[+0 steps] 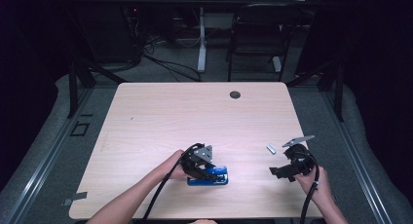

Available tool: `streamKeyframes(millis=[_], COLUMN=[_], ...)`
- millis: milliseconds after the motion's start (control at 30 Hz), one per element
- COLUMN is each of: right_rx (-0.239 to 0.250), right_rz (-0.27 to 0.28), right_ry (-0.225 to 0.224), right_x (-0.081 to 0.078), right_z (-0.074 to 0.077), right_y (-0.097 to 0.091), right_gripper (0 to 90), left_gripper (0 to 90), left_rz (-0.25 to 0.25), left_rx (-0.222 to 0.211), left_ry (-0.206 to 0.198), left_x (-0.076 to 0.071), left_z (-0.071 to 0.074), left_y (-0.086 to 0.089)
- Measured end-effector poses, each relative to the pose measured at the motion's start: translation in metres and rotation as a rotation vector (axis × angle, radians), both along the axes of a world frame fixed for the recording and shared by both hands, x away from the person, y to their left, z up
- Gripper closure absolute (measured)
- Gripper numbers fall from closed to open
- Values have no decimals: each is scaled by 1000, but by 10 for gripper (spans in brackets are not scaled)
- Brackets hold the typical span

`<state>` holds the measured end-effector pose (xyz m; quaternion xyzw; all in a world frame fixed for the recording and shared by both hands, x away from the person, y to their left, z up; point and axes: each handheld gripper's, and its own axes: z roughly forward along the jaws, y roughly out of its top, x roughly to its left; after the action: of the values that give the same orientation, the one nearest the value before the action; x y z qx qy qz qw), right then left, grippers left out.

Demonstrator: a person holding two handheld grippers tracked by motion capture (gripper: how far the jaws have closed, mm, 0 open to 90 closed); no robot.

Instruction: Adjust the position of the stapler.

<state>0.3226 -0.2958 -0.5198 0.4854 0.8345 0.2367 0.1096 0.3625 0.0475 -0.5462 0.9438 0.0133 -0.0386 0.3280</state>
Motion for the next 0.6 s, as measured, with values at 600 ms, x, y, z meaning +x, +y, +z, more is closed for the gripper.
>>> streamKeyframes(millis=[600], right_rx=[19], right_rz=[69], right_ry=[13], right_x=[0], right_z=[1], right_y=[-1], right_gripper=[87], left_gripper=[312], left_rz=[89], left_rx=[66], left_ry=[-18], left_x=[-5], left_z=[-1], left_y=[-7])
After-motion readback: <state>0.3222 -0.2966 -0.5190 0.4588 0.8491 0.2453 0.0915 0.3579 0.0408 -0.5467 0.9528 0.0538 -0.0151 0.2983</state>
